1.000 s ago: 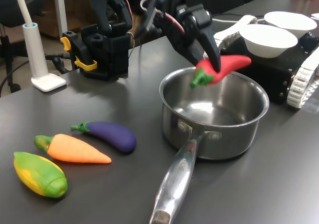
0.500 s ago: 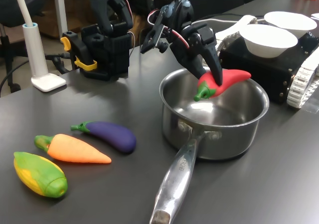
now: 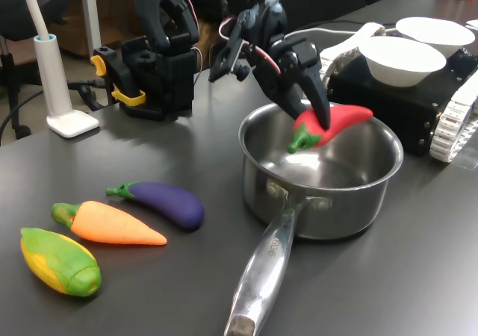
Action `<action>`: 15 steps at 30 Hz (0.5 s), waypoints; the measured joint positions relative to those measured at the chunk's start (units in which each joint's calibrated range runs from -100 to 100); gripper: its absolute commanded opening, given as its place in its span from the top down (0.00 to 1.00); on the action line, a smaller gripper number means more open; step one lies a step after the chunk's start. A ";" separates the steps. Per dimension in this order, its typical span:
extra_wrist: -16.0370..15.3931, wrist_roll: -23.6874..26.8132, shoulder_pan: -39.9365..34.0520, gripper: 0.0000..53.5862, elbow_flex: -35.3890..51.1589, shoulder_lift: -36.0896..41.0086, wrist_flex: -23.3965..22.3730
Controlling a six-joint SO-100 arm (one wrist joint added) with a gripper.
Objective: Pick up the chilli and place them in the pan
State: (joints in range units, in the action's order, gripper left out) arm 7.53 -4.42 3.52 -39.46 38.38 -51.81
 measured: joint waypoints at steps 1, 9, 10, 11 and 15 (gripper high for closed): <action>0.00 0.00 -0.22 0.88 -0.18 0.00 0.00; 0.00 0.00 -0.22 0.57 -0.45 0.42 0.09; 0.00 0.00 -0.22 0.55 -0.45 0.76 0.09; 0.00 0.00 -0.22 0.52 -0.54 1.09 0.09; 0.00 0.00 0.22 0.49 -3.08 2.44 0.09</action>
State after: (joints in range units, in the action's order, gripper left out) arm 7.53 -4.42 3.74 -42.53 40.82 -51.72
